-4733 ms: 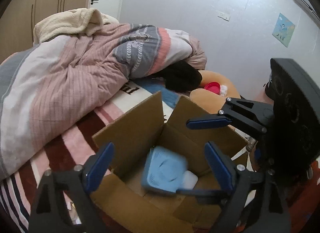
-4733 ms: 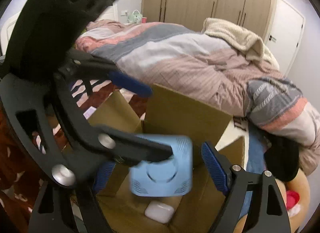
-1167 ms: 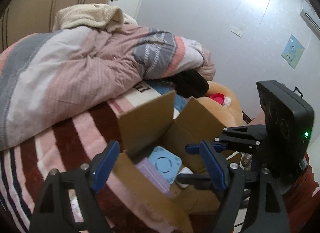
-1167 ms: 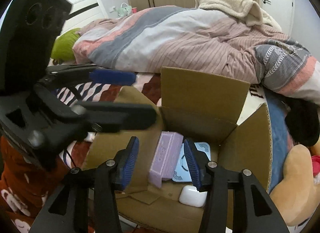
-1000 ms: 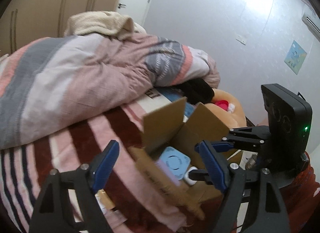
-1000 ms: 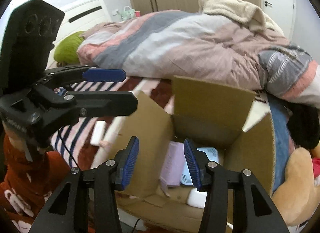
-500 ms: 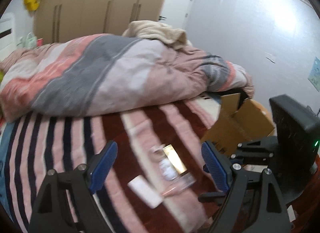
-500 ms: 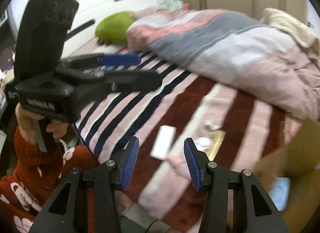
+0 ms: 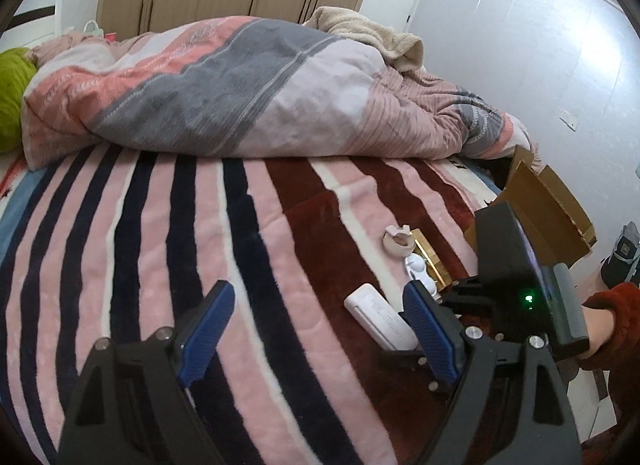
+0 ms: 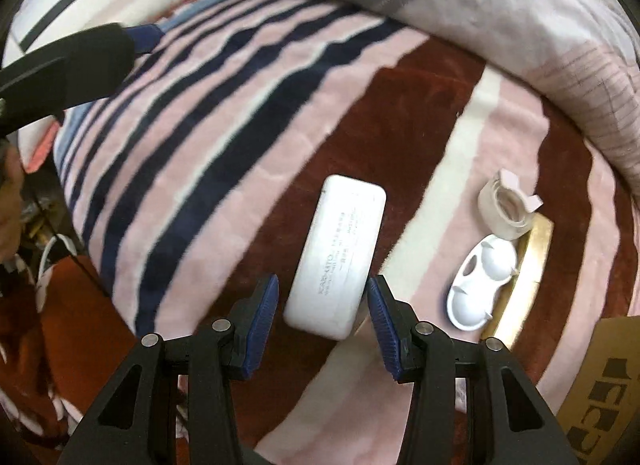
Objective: Organize rigid objects
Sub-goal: 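Grasp the white rectangular box with the right gripper, then carry the white rectangular box into the cardboard box and release it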
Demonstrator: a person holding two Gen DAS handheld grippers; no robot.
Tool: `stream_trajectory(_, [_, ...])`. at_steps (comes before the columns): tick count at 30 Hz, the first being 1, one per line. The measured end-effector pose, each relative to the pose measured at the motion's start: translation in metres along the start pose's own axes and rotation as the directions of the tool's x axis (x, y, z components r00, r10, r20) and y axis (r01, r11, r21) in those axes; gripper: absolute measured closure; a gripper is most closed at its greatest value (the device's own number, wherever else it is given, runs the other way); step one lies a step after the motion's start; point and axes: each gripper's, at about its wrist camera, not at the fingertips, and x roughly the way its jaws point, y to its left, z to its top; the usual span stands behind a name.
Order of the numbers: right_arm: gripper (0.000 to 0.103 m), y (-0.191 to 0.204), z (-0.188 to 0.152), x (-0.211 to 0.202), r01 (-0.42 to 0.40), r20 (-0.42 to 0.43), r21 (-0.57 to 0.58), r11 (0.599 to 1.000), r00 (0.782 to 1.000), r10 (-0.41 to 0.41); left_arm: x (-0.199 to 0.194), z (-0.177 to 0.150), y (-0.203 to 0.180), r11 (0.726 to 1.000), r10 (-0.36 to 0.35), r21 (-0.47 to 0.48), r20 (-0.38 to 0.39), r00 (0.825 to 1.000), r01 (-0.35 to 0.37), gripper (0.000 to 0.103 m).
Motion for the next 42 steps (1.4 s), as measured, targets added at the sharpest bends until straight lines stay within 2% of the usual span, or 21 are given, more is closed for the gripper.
stream_trajectory(3, [0.072, 0.001, 0.001, 0.004, 0.019, 0.013, -0.011, 1.0, 1.0, -0.019, 0.006, -0.001, 0.002, 1.0, -0.005, -0.007, -0.011, 1.0, 0.005, 0.019])
stream_trajectory(8, [0.072, 0.003, 0.005, -0.011, 0.003, 0.074, -0.01, 1.0, 0.997, -0.002, 0.012, 0.0, -0.002, 0.999, -0.036, -0.014, -0.028, 0.999, 0.036, 0.019])
stream_trajectory(16, [0.072, 0.02, 0.0, -0.069, -0.042, 0.206, -0.069, 0.997, 0.977, 0.056, 0.003, 0.013, -0.033, 0.994, -0.112, 0.005, -0.021, 0.993, 0.112, 0.019])
stream_trajectory(17, [0.072, 0.022, 0.0, -0.077, -0.045, 0.227, -0.076, 0.996, 0.972, 0.061, 0.0, 0.016, -0.038, 0.993, -0.12, 0.01, -0.015, 0.993, 0.12, 0.021])
stream_trajectory(19, [0.072, 0.024, -0.005, -0.097, -0.053, 0.264, -0.089, 0.995, 0.962, 0.075, -0.006, 0.024, -0.052, 0.988, -0.153, 0.025, -0.003, 0.988, 0.153, 0.031])
stream_trajectory(21, [0.072, 0.023, -0.009, -0.117, -0.055, 0.302, -0.093, 0.994, 0.95, 0.08, -0.011, 0.031, -0.068, 0.982, -0.185, 0.046, 0.0, 0.983, 0.185, 0.046])
stream_trajectory(22, [0.072, 0.021, -0.011, -0.124, -0.052, 0.317, -0.093, 0.994, 0.945, 0.079, -0.013, 0.034, -0.076, 0.981, -0.186, 0.058, 0.005, 0.983, 0.185, 0.047])
stream_trajectory(24, [0.072, 0.015, -0.018, -0.144, -0.045, 0.355, -0.085, 0.995, 0.932, 0.072, -0.016, 0.043, -0.094, 0.981, -0.175, 0.091, 0.016, 0.985, 0.172, 0.053])
stream_trajectory(33, [0.072, -0.053, -0.06, -0.208, -0.029, 0.448, 0.026, 0.999, 0.894, 0.014, 0.001, 0.086, -0.188, 0.947, -0.25, 0.21, 0.009, 0.968, 0.242, 0.054])
stream_trajectory(37, [0.072, -0.094, -0.085, -0.231, -0.009, 0.458, 0.093, 0.996, 0.888, -0.035, 0.023, 0.103, -0.234, 0.92, -0.297, 0.258, -0.029, 0.954, 0.294, 0.054])
stream_trajectory(42, [0.072, -0.145, -0.115, -0.246, 0.023, 0.432, 0.176, 0.984, 0.896, -0.098, 0.061, 0.117, -0.288, 0.89, -0.334, 0.294, -0.102, 0.937, 0.35, 0.054])
